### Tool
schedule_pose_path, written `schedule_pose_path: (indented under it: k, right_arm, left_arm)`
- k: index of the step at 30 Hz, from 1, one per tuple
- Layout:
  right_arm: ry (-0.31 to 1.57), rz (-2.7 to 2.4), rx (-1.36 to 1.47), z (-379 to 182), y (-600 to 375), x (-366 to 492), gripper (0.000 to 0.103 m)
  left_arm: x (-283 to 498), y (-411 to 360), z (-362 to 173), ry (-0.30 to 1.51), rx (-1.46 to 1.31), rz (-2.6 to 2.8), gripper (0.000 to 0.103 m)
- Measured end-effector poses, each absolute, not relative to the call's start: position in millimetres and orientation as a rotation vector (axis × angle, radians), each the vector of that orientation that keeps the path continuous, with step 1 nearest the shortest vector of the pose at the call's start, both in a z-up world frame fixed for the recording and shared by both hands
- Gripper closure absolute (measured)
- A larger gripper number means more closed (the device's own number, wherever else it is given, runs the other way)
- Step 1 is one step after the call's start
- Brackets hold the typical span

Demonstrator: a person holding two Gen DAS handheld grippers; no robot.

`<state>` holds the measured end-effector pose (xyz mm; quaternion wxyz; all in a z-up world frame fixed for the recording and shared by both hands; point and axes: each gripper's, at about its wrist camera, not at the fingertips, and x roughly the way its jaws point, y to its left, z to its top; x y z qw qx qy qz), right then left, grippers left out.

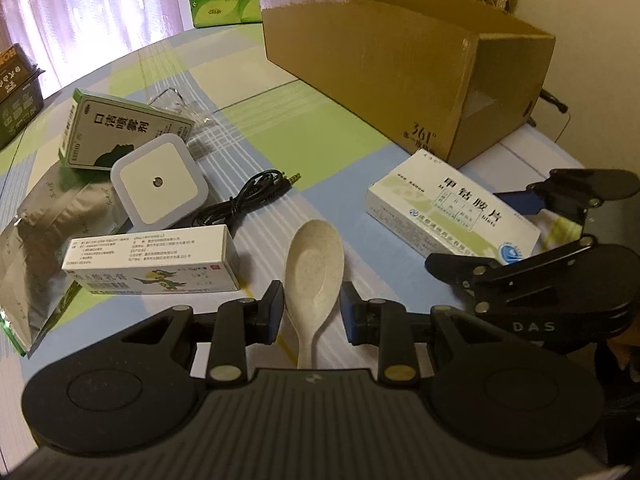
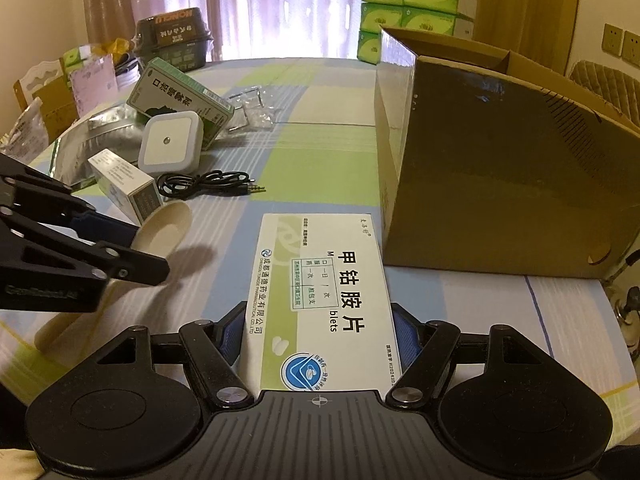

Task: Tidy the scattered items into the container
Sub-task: 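Lift the spoon with the left tool while the right tool lifts the medicine box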

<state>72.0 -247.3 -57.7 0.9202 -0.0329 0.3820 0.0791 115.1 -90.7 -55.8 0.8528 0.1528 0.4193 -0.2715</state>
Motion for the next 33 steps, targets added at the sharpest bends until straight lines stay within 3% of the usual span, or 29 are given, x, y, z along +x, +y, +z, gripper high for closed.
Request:
schedule_pose_path:
  k: [3, 9, 18, 26, 27, 33]
  right_arm:
    - [0.790, 0.156, -0.061, -58.4, -248.3, 72.6, 0.012]
    - [0.782, 0.158, -0.037, -59.4, -252.2, 72.4, 0.012]
    - [0.768, 0.160, -0.026, -56.4, -253.7, 72.8, 0.012]
    - [0.772, 0.168, -0.027, -56.2, -251.0, 76.9, 0.013]
    - [0.774, 0.168, -0.032, -56.6, -250.3, 77.5, 0.028]
    - [0.764, 0.152, -0.040, -50.8, -249.5, 74.3, 0.030]
  left_arm:
    - [118.0, -93.7, -60.7, 0.886, 0.335, -0.571, 0.077]
    - [122.3, -94.1, -62.3, 0.863, 0.340, -0.568, 0.073]
    - [126.7, -96.1, -61.1, 0.859, 0.330, -0.582, 0.076]
    - [116.2, -89.7, -43.5, 0.834, 0.296, -0.587, 0.076]
    - [115.8, -88.5, -41.3, 0.832, 0.292, -0.586, 0.076]
    - [115.0, -83.3, -33.2, 0.818, 0.284, -0.578, 0.076]
